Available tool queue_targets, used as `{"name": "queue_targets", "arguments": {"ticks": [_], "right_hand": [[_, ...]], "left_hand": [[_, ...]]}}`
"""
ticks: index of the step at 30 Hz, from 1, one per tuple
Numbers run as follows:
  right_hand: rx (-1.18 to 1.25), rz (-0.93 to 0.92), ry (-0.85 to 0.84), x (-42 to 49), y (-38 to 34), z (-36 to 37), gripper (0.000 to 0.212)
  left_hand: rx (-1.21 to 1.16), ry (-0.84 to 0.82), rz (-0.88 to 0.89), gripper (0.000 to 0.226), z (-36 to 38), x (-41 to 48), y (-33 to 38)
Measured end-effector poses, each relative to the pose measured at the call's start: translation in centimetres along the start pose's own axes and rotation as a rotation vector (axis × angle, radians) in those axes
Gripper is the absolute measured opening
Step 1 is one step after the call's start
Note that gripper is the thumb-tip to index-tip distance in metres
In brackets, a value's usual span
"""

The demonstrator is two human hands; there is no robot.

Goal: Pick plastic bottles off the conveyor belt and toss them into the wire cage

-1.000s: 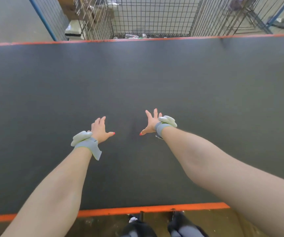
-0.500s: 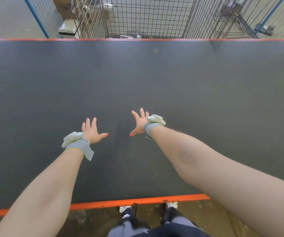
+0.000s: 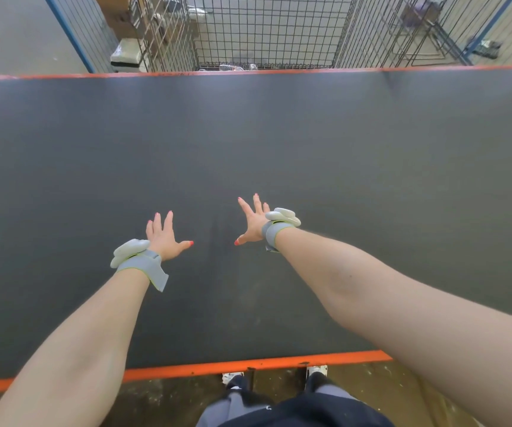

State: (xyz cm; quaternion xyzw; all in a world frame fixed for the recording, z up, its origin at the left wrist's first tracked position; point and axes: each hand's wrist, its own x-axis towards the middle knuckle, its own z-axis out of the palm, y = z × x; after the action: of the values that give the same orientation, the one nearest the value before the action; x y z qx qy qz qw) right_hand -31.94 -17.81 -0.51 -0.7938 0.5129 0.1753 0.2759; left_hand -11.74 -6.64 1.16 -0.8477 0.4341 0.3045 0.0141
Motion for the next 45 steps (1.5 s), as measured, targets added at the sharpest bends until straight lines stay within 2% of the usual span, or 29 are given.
{"name": "queue_targets", "arguments": {"ticks": [22,30,36,39,45], "right_hand": [[-0.091,0.022,-0.047,1.0,0.5,0.2,0.117],[-0.063,0.017,-0.144,0.1,-1.5,2.0,0.118],[0.026,-0.251,-0.183,-0.7,-7.2,4.9,0.115],[0.068,-0.317,-0.184,-1.0,-9.8,6.4,0.115],[0.071,-0.333,-0.127,-0.9,-11.1,9.2,0.119]], "left_hand": [[0.14,-0.032,-0.058,0.093,0.2,0.0,-1.2],[0.194,0.039,-0.121,0.072,0.5,-1.5,-3.7],[0.233,0.195,-0.216,0.069,1.0,-3.5,-8.4],[0.207,0.281,-0.254,0.067,1.3,-4.0,-10.0],[0.11,0.202,-0.363,0.07,3.3,-4.1,-11.2]]}}
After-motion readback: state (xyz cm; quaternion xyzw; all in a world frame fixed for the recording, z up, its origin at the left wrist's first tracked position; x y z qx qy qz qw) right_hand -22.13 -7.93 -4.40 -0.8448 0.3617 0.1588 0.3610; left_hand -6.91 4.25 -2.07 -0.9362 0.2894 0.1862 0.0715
